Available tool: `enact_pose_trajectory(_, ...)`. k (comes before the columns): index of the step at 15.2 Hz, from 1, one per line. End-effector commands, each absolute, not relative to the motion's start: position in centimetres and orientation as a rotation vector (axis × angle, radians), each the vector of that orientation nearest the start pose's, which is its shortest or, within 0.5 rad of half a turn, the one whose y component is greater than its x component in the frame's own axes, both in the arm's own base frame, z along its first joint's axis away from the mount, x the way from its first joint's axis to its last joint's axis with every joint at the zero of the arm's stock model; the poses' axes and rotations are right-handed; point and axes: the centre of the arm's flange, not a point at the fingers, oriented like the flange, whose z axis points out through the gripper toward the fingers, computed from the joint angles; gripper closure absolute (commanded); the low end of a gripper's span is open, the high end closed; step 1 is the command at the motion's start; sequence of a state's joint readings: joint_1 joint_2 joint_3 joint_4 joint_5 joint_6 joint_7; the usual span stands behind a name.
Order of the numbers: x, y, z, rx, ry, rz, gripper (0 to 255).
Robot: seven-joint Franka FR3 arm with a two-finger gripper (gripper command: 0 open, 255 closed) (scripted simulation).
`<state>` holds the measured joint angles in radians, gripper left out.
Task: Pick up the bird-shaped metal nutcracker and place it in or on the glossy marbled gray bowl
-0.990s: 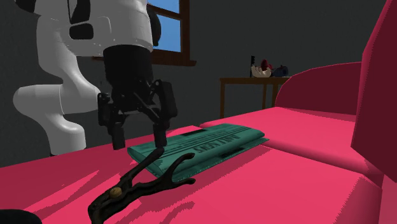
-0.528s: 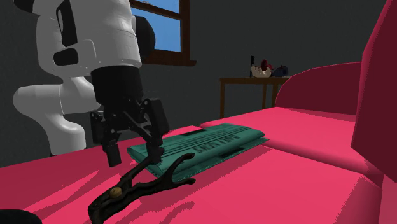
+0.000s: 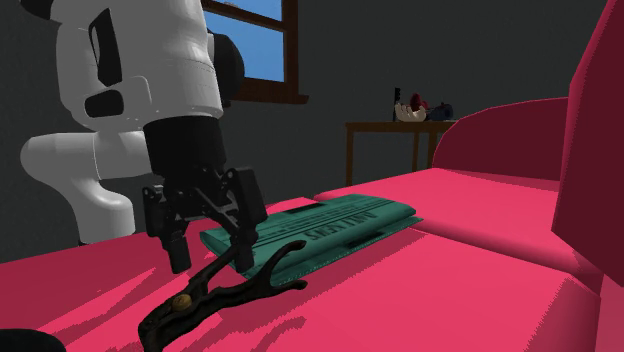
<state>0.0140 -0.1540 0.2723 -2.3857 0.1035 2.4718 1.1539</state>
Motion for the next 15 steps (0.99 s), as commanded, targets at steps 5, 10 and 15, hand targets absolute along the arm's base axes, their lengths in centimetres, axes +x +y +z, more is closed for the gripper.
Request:
enact_pose_trajectory(5,47.8,14.2,40.1,-2.634,1.337,-0.231,255)
enact_pose_trajectory(10,47.8,14.2,40.1,-2.634,1.337,-0.231,255)
enact_pose_trajectory(15,47.8,14.2,42.3,-2.633,1.336,-0.231,255)
